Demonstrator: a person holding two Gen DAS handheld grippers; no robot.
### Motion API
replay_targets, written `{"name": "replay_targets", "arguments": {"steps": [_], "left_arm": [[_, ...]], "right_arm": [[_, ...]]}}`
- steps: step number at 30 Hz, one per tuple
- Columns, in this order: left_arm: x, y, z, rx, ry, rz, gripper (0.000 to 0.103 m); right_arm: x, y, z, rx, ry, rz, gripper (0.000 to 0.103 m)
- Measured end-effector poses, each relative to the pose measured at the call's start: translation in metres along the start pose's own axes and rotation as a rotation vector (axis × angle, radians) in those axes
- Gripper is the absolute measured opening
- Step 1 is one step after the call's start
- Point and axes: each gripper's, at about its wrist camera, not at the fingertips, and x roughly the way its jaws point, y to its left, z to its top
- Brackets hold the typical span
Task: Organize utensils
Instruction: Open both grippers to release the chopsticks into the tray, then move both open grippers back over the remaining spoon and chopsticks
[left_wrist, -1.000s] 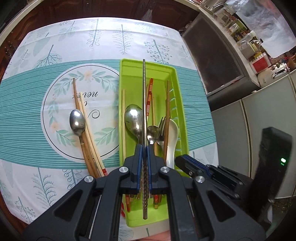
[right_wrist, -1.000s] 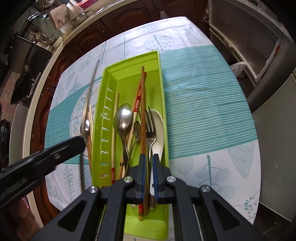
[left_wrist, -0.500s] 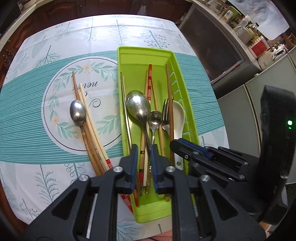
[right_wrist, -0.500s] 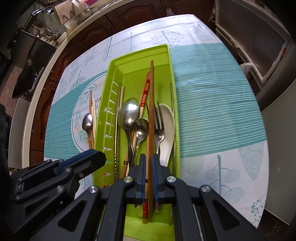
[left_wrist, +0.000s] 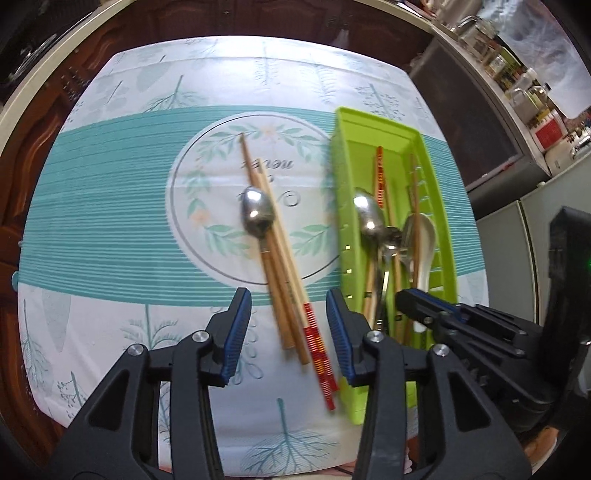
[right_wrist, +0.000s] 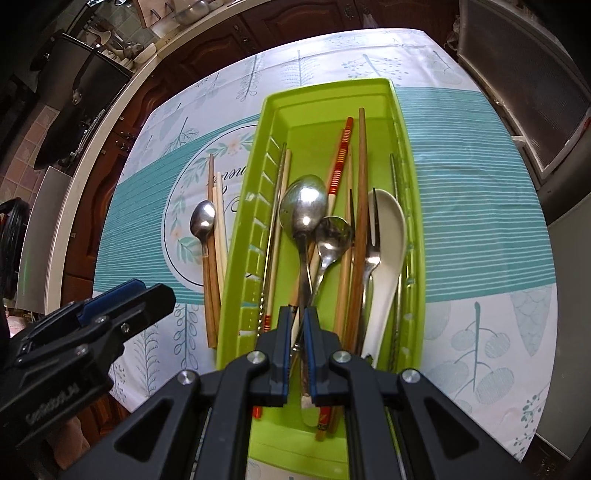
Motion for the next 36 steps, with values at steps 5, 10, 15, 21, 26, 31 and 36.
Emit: {"name": "replay_targets", "arguments": {"steps": [5, 10, 15, 21, 26, 31, 36], "left_arm": [[0.005, 0.020, -0.004, -0.032, 0.007, 0.033, 0.039], [0.007, 0.032, -0.007, -0.045, 0.013, 0.050, 0.039], [0.007, 0.039, -0.007, -0.043, 0.018, 0.054, 0.044], [0.005, 0.052, -0.002, -0.041, 0.011, 0.063, 0.050], [0.005, 0.068, 0.006, -0.059, 0.004, 0.073, 0.050], [0.006, 0.079, 0.016, -0.068, 0.001, 0.073, 0.050], [0.011, 0.084, 0.023, -0.066, 0.010, 0.076, 0.048]], "right_arm": [[-0.009, 0.007, -0.002, 0.000, -0.017, 0.002, 0.007], [-0.021, 0.018, -0.002, -0.023, -0.041, 0.006, 0.007], [-0.029, 0.031, 0.000, -0.047, -0.054, 0.015, 0.007], [-0.029, 0.049, 0.006, -0.076, -0.043, 0.014, 0.007], [-0.024, 0.059, 0.018, -0.083, -0.025, 0.038, 0.007], [-0.004, 0.075, 0.035, -0.103, 0.027, 0.058, 0.007], [0.029, 0.086, 0.047, -0.095, 0.113, 0.070, 0.007]]}}
